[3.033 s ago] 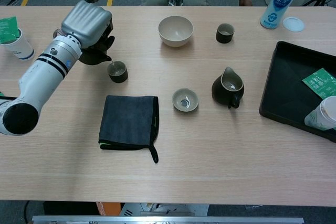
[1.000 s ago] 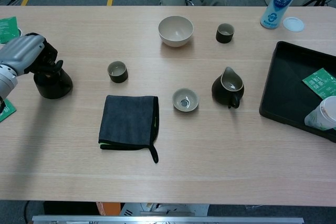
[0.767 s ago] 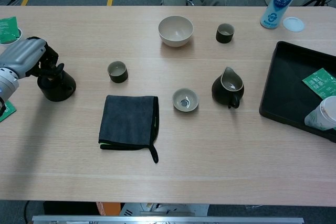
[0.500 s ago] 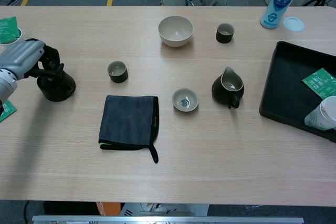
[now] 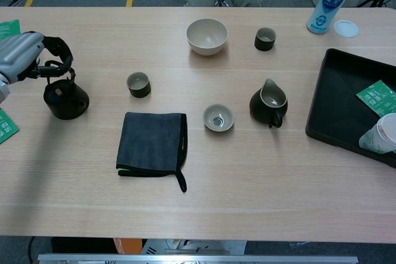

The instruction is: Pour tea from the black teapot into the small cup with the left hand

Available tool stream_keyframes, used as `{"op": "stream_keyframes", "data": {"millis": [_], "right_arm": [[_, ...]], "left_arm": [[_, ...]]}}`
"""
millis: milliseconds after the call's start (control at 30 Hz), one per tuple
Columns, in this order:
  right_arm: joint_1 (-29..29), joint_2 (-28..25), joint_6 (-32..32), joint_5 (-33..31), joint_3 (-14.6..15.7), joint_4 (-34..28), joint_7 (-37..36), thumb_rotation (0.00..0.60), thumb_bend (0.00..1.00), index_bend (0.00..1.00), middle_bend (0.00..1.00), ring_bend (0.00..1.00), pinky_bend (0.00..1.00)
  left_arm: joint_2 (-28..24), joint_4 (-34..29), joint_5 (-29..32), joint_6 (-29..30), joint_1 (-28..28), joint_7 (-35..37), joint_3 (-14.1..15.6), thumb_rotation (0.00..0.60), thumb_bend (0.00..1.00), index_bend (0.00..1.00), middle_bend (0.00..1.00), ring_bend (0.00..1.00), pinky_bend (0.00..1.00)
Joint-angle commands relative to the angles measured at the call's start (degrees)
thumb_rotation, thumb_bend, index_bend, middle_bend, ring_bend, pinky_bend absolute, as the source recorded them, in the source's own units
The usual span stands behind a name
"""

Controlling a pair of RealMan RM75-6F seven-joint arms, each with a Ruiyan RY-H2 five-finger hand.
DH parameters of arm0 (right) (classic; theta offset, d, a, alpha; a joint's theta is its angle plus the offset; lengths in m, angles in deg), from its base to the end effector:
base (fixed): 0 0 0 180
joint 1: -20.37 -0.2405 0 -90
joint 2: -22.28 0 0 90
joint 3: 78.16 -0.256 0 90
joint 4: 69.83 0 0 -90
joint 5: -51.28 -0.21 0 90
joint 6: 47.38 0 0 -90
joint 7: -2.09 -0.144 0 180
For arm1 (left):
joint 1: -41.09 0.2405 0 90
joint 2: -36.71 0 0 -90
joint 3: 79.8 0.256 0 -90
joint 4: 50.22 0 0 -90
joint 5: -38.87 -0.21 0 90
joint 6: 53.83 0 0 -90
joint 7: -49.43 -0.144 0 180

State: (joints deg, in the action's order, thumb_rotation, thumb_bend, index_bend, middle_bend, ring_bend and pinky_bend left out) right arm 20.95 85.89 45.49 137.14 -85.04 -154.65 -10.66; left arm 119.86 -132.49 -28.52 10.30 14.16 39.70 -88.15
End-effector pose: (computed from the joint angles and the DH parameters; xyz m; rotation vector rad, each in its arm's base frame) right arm -0.3377 -0.1631 0.2036 1.1931 -0.8473 1.0350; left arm -0.2577 0.3066 0.0395 -1.5424 -1.0615 -0.8748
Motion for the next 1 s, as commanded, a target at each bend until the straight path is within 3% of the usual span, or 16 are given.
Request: {"op": "stream_keyframes", "data": {"millis": [33,133,533,833,1000], "right_arm": [[0.1,-0.05,-0.32,-0.32,0.15,-0.17,0.36,0.6,0.11,0.32,0.34,0.22,0.28],[0.19,-0.15,-0.74,-0.66,0.33,-0.48,1.01,0.6,0.11,0.32,0.34,0.22,0.28],[0.13,-0.35,-1.65,-1.32,0.59,-1.3,4.56,0.6,0.11,0.32,0.34,0.22,0.28],[0.16,-0.18,-1.38,-1.08,0.62,-1.52,5.25,0.6,0.11,0.32,0.34,0.22,0.28],[0.3,-0.04,-1.35,-1.02,0.77,-1.2,4.8,0.6,0.11,0.32,0.34,0.22,0.28]], "left_arm": [[-2.52,-3.84,-2.05,3.46,1.39,1.44,-0.74,0.373,0.44,0.39,0.41,0.29,0.11],[-4.49,-7.04,-4.03,6.4,2.77,2.23,-0.59,0.487,0.44,0.39,0.41,0.29,0.11],[-11.73,-18.63,-9.9,15.73,9.48,-4.05,4.08,0.49,0.44,0.37,0.39,0.29,0.11],[-11.16,-19.3,-17.2,25.06,14.52,-4.96,6.22,0.492,0.44,0.32,0.37,0.27,0.11],[-11.77,-19.63,-18.53,26.3,16.24,-6.01,7.23,0.496,0.44,0.32,0.37,0.26,0.11]]}}
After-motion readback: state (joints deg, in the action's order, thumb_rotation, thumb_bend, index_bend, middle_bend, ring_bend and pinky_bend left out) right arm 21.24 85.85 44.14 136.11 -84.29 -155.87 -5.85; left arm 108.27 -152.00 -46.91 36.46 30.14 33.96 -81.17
